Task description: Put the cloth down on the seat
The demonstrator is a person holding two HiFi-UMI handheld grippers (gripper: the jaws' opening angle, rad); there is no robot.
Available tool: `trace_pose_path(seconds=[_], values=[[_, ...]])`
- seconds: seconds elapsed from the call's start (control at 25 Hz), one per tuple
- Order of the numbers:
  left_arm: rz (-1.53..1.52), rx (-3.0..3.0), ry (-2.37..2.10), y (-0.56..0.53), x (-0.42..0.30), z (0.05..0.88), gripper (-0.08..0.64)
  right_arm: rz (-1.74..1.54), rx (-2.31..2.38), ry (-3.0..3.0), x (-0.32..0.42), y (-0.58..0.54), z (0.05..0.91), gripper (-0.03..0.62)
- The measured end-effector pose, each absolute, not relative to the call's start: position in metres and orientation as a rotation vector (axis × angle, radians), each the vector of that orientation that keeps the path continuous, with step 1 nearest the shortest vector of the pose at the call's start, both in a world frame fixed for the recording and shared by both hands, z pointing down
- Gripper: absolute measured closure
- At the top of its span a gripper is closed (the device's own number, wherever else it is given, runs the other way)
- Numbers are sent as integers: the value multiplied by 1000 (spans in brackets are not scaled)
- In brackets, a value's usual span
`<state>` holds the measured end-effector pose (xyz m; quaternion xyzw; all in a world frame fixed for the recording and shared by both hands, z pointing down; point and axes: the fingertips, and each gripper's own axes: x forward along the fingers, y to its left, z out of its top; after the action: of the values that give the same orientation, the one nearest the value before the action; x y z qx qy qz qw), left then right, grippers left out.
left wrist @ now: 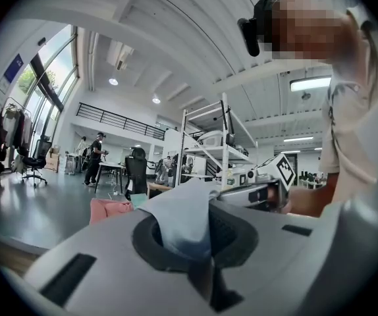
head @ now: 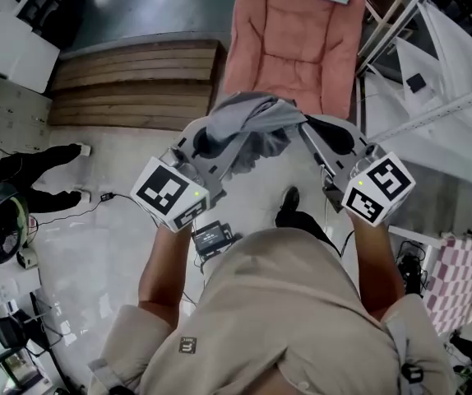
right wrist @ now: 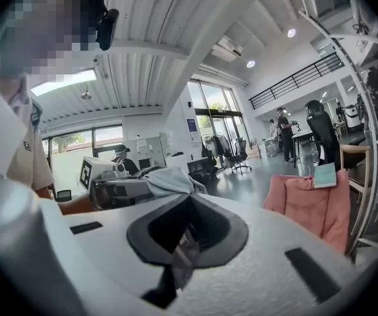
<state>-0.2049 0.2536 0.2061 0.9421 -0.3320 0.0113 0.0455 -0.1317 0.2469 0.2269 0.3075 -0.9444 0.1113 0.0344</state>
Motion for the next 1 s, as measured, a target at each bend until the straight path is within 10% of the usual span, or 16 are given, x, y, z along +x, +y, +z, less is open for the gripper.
trace_pose_path(seconds=[1.0], values=[[45,2950,-755,22,-106,212,532,337,1168,-2827,-36,33,220,597]])
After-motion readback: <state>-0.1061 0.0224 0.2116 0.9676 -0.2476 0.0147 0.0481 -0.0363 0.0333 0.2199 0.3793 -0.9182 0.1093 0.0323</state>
